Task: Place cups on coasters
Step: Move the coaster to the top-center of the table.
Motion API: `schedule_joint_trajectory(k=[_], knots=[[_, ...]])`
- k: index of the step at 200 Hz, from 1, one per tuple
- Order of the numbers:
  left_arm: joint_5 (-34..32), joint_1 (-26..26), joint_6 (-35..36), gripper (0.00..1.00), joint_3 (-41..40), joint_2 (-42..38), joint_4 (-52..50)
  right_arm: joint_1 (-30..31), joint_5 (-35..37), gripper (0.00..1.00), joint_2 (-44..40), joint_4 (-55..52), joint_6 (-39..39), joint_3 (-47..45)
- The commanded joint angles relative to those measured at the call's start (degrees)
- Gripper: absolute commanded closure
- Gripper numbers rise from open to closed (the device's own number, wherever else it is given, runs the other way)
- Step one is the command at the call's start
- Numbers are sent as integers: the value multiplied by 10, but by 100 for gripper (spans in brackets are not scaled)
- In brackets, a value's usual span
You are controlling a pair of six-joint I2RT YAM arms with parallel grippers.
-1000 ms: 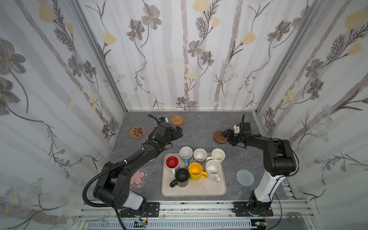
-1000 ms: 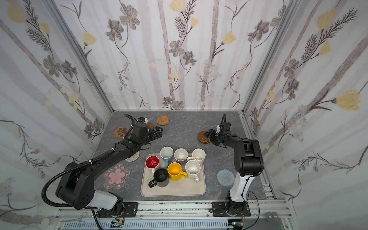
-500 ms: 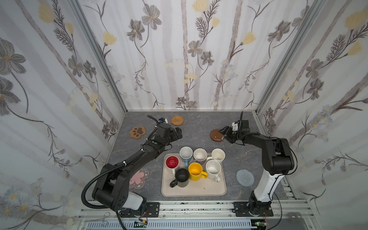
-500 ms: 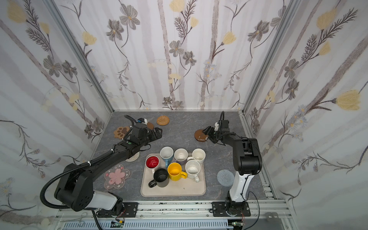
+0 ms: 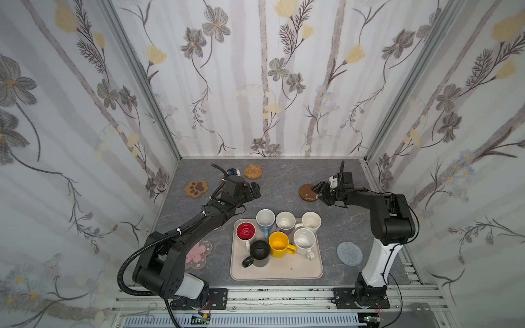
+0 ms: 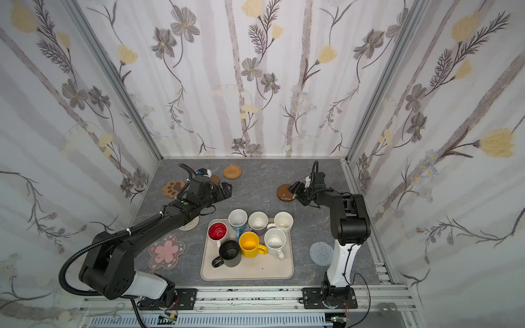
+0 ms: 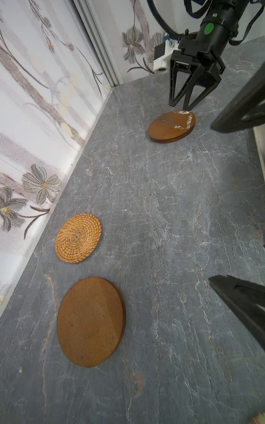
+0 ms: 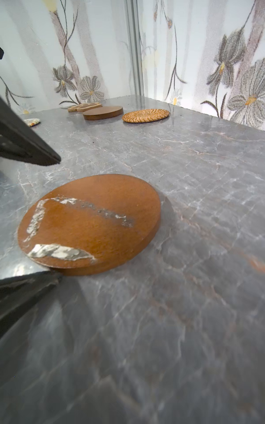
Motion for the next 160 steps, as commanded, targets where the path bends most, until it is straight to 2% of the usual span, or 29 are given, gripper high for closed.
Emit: schedule_joint_trajectory(k=[1, 41, 69, 113, 160], knots=[[-10, -1, 5, 0, 1, -6, -6, 11, -4, 26, 18, 17, 12, 22], [-12, 0, 8, 0, 4, -12, -17, 34, -6, 27, 36, 2, 14, 63], [-9, -3, 11, 0, 16, -7, -24, 34, 0, 25, 18, -6, 6, 59], [-23, -38, 26, 0, 53, 8, -40, 19, 36, 20, -78, -16, -23, -5], [-43, -81, 36, 0, 91, 34, -43, 3, 91, 22, -213, -44, -48, -117]])
